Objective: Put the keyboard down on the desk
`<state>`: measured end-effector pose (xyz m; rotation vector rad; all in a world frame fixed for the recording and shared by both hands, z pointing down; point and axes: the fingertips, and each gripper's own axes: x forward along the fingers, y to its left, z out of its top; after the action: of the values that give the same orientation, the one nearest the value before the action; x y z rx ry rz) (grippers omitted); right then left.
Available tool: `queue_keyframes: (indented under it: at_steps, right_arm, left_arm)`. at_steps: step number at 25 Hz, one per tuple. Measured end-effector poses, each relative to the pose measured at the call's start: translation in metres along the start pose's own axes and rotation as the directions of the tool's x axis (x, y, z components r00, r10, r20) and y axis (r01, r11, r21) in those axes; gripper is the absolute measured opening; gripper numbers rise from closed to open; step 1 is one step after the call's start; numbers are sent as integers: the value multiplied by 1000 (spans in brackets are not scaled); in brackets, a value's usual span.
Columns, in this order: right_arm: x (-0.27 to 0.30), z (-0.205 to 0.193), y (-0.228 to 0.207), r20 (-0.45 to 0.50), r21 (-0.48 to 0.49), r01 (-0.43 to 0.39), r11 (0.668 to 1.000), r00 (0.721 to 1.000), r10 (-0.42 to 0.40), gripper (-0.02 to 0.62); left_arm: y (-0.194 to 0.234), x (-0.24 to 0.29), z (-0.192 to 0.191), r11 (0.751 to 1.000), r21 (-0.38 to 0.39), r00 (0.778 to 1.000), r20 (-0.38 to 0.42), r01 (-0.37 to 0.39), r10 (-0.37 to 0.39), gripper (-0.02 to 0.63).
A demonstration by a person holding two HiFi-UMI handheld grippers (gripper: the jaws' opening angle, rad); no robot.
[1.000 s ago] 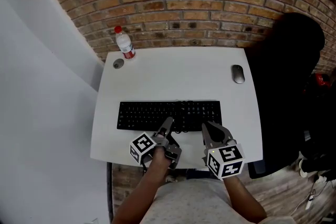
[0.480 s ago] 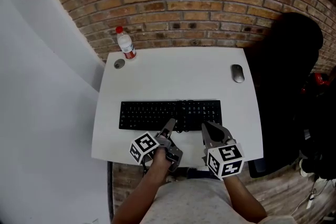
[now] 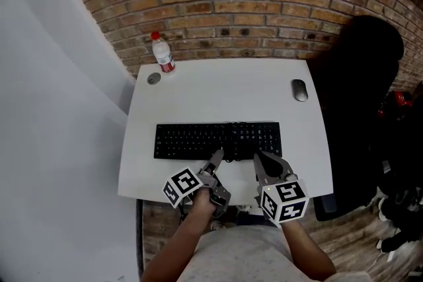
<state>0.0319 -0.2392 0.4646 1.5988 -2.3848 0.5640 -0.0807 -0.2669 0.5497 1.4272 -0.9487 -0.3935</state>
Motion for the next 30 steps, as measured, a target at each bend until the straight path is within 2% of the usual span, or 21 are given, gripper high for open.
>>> queue_keyframes:
  at_steps: [3, 6, 12, 16, 21, 26, 30]
  right_arm:
    - [-6, 2, 5, 13, 4, 10, 1000, 1000, -10, 9]
    - [-12, 4, 11, 25, 5, 17, 1000, 1000, -17, 9]
    - [-26, 6, 25, 57, -4, 30, 1000, 998, -30, 9]
    - [-34, 10, 35, 76, -9, 33, 999, 997, -32, 9]
    - [-44, 10, 46, 94, -10, 31, 999, 995, -30, 9]
    - [-54, 14, 54, 110, -14, 32, 999, 993, -30, 9]
    - [-60, 14, 62, 121, -15, 31, 999, 992, -29, 9]
  left_arm:
    - [-10, -8, -3, 995, 101, 1000, -28, 15, -13, 274]
    - [-23, -17, -4, 977, 212, 999, -47, 31, -22, 247]
    - [-44, -38, -7, 904, 423, 997, -65, 60, -35, 215]
    - [-59, -51, -8, 827, 558, 997, -70, 73, -41, 192]
    - [-80, -68, -12, 709, 699, 995, -65, 95, -70, 139]
    - [-94, -83, -20, 586, 804, 995, -66, 101, -81, 107]
    - [-97, -95, -22, 513, 854, 995, -50, 87, -85, 50]
